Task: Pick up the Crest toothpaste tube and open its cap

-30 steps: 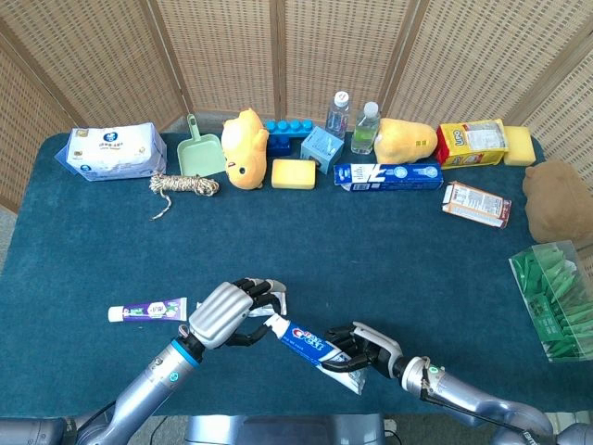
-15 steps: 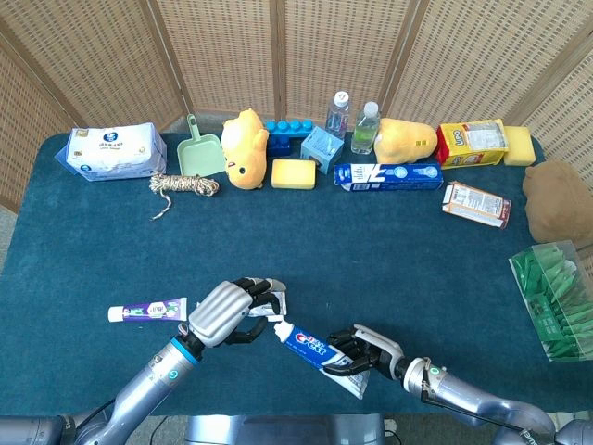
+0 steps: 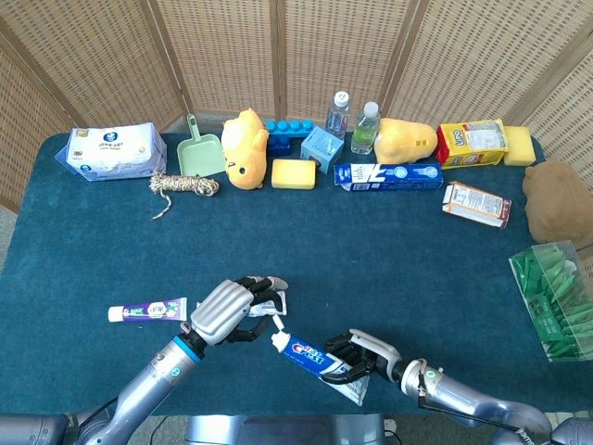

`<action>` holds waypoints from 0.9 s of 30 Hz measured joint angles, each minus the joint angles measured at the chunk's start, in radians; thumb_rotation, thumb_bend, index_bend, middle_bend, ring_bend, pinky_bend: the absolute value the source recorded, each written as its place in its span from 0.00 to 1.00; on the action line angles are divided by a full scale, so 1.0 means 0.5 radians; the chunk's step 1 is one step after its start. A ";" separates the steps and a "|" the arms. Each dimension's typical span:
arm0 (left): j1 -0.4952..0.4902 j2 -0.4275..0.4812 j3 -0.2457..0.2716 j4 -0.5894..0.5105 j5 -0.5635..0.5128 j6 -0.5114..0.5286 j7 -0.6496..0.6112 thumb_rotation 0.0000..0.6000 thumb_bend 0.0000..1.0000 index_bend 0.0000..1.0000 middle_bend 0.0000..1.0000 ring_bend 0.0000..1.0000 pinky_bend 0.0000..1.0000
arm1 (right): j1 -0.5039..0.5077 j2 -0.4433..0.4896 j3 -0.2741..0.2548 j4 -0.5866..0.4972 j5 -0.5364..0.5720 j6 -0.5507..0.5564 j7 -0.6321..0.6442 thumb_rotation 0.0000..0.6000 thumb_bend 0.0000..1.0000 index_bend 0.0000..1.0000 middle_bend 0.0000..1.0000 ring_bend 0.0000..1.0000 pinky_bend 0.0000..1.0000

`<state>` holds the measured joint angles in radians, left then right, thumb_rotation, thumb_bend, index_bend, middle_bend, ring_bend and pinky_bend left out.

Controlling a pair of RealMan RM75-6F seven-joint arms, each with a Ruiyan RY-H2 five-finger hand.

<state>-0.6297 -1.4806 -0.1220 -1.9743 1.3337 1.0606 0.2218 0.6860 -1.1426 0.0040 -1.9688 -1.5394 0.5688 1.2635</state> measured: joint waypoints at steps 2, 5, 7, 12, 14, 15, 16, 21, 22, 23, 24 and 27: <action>-0.004 -0.001 0.001 0.000 -0.008 -0.003 0.000 1.00 0.51 0.41 0.26 0.29 0.36 | 0.008 -0.003 -0.006 -0.006 0.029 -0.001 -0.052 1.00 0.45 0.91 0.85 0.83 0.90; -0.008 -0.003 -0.002 0.000 -0.018 -0.002 -0.002 1.00 0.51 0.41 0.25 0.29 0.36 | 0.019 -0.006 -0.013 -0.015 0.054 -0.005 -0.119 1.00 0.45 0.91 0.85 0.83 0.90; -0.011 -0.004 -0.003 -0.001 -0.025 -0.004 -0.004 1.00 0.50 0.40 0.25 0.29 0.36 | 0.025 -0.008 -0.016 -0.023 0.075 -0.008 -0.156 1.00 0.45 0.91 0.85 0.83 0.90; -0.021 -0.011 -0.008 0.004 -0.050 -0.013 -0.011 1.00 0.49 0.37 0.24 0.29 0.36 | 0.041 -0.012 -0.024 -0.035 0.104 -0.020 -0.242 1.00 0.45 0.91 0.85 0.83 0.90; -0.022 -0.008 -0.014 0.005 -0.059 -0.010 -0.016 1.00 0.48 0.35 0.23 0.28 0.36 | 0.046 -0.015 -0.026 -0.038 0.128 -0.026 -0.283 1.00 0.45 0.91 0.85 0.83 0.90; -0.021 -0.004 -0.016 0.004 -0.061 -0.008 -0.018 1.00 0.48 0.34 0.23 0.28 0.36 | 0.048 -0.016 -0.026 -0.039 0.140 -0.028 -0.295 1.00 0.45 0.91 0.85 0.83 0.90; -0.019 0.004 -0.021 0.000 -0.062 0.001 -0.022 1.00 0.47 0.32 0.23 0.27 0.35 | 0.049 -0.017 -0.026 -0.038 0.151 -0.029 -0.307 1.00 0.45 0.91 0.85 0.83 0.90; 0.013 0.100 -0.035 -0.040 -0.051 0.056 -0.055 1.00 0.45 0.27 0.21 0.24 0.30 | 0.043 -0.030 -0.014 -0.021 0.237 -0.019 -0.361 1.00 0.45 0.91 0.85 0.83 0.90; 0.026 0.136 -0.035 -0.054 -0.041 0.073 -0.065 1.00 0.44 0.27 0.21 0.24 0.30 | 0.039 -0.034 -0.009 -0.014 0.252 -0.013 -0.368 1.00 0.45 0.91 0.85 0.83 0.90; 0.038 0.165 -0.034 -0.064 -0.032 0.090 -0.072 1.00 0.44 0.27 0.21 0.24 0.30 | 0.033 -0.038 -0.003 0.000 0.274 -0.003 -0.373 1.00 0.45 0.91 0.85 0.83 0.90; 0.051 0.197 -0.032 -0.076 -0.022 0.107 -0.078 1.00 0.43 0.27 0.21 0.23 0.30 | 0.028 -0.042 0.003 0.014 0.291 0.005 -0.379 1.00 0.45 0.91 0.85 0.83 0.90; 0.114 0.322 -0.009 -0.120 0.031 0.178 -0.100 1.00 0.42 0.26 0.20 0.22 0.30 | 0.005 -0.052 0.029 0.068 0.361 0.055 -0.415 1.00 0.45 0.91 0.84 0.83 0.89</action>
<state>-0.5729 -1.3195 -0.1263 -2.0343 1.3490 1.1498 0.1717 0.6883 -1.1685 0.0183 -1.9349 -1.3588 0.5962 1.0559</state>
